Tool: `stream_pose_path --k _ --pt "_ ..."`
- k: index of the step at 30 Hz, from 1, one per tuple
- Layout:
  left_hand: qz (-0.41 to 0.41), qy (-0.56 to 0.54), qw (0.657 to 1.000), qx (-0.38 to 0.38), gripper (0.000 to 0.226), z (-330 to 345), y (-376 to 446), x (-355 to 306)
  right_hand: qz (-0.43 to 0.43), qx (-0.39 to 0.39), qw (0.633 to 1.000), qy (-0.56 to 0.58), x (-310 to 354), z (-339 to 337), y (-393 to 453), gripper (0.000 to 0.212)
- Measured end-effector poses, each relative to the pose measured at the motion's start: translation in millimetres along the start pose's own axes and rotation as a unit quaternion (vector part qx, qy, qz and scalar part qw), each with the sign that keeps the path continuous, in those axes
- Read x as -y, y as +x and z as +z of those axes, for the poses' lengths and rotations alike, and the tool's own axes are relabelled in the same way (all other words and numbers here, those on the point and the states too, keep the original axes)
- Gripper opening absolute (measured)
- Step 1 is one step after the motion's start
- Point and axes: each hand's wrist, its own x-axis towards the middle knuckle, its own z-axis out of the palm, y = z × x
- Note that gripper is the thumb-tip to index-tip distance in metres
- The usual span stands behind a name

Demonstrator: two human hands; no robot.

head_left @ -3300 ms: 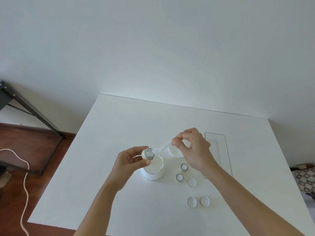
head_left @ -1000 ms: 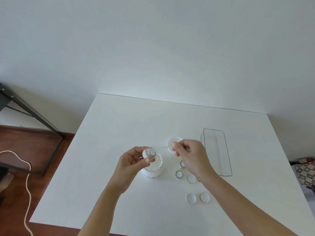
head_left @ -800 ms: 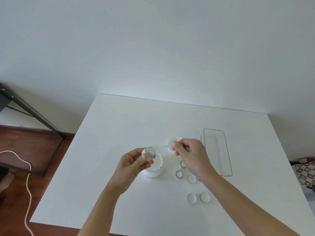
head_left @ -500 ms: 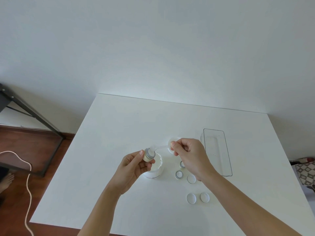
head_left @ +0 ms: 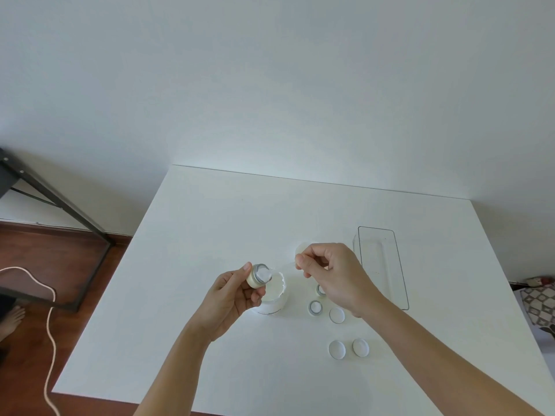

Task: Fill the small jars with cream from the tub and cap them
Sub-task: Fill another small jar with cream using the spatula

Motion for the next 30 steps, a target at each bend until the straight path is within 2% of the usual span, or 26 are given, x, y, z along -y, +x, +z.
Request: stream_pose_path --k 4,7,9,11,13,16,19,21,25,27,30 --pt "0.014 -0.026 1.000 -0.008 0.042 -3 -1 -2 0.030 0.009 0.999 0.033 -4 -8 0 0.027" --pt "0.032 -0.040 0.998 -0.023 0.052 -10 -1 -2 0.077 -0.006 0.994 0.081 -16 -7 3 0.028" --pt "0.043 -0.044 0.998 -0.030 0.042 -14 -3 -2 0.077 -0.038 0.995 0.047 -27 2 5 0.024" --pt "0.052 -0.042 0.997 -0.039 0.032 -19 -5 -1 0.040 -0.069 0.996 -0.042 -40 15 5 0.021" --pt "0.059 -0.039 0.997 -0.044 0.026 -20 -7 -1 -0.036 -0.067 0.984 -0.159 -53 26 4 0.019" --pt "0.075 -0.037 0.996 -0.042 0.025 -19 -11 -3 -0.169 -0.012 0.935 -0.312 -66 34 1 0.018" --pt "0.091 -0.024 0.994 -0.060 0.029 -17 -12 -5 -0.221 0.031 0.910 -0.349 -68 29 -3 0.014" --pt "0.105 -0.019 0.991 -0.075 0.028 -17 -11 -5 -0.206 0.015 0.925 -0.318 -64 22 -6 0.013" --pt "0.127 -0.015 0.987 -0.092 0.034 -8 -9 -7 -0.132 -0.159 0.972 -0.111 -44 7 -17 0.012" --pt "0.137 -0.009 0.986 -0.098 0.038 -1 -6 -7 -0.097 -0.199 0.975 -0.006 -30 4 -22 0.013" --pt "0.144 0.005 0.982 -0.118 0.045 10 -1 -6 -0.114 -0.216 0.967 0.069 -15 7 -29 0.013"
